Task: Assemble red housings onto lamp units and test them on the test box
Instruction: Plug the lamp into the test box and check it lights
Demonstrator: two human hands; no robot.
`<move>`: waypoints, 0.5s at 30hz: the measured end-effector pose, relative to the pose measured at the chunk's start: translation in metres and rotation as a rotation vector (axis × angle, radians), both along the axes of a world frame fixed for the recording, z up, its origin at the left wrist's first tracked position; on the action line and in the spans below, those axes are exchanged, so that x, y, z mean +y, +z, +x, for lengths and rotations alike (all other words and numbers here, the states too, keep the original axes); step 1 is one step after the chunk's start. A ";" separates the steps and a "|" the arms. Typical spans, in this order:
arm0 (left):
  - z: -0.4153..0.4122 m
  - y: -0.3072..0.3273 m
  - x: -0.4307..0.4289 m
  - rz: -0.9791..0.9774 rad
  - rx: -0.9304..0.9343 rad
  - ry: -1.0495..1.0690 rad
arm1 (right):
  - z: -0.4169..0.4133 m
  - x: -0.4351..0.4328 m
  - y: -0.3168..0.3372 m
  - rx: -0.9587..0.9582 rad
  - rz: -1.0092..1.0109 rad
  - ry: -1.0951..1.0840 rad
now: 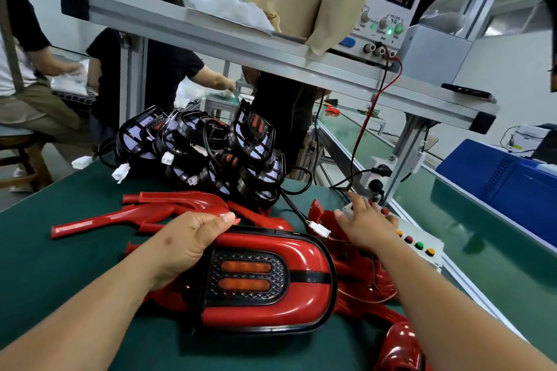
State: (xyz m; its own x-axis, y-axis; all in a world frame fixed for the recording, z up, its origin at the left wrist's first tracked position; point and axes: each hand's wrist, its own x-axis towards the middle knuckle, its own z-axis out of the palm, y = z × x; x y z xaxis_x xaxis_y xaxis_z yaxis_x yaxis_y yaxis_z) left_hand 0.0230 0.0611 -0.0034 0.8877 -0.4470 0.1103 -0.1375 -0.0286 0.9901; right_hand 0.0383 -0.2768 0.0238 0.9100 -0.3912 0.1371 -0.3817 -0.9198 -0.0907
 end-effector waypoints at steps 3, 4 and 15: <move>-0.003 0.003 0.000 0.013 0.001 -0.041 | -0.021 -0.009 0.006 -0.094 -0.052 -0.061; -0.004 0.004 -0.001 0.000 0.008 -0.062 | -0.029 -0.012 0.006 -0.095 -0.092 -0.107; -0.002 0.005 -0.001 0.005 -0.045 -0.089 | -0.068 -0.028 -0.013 0.103 -0.157 -0.343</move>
State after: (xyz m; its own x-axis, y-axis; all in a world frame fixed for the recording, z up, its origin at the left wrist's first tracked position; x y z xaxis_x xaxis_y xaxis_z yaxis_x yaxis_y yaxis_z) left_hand 0.0206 0.0598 0.0013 0.8387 -0.5245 0.1465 -0.1836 -0.0190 0.9828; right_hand -0.0297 -0.3053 0.0106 0.7421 -0.6567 0.1340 -0.6693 -0.7368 0.0957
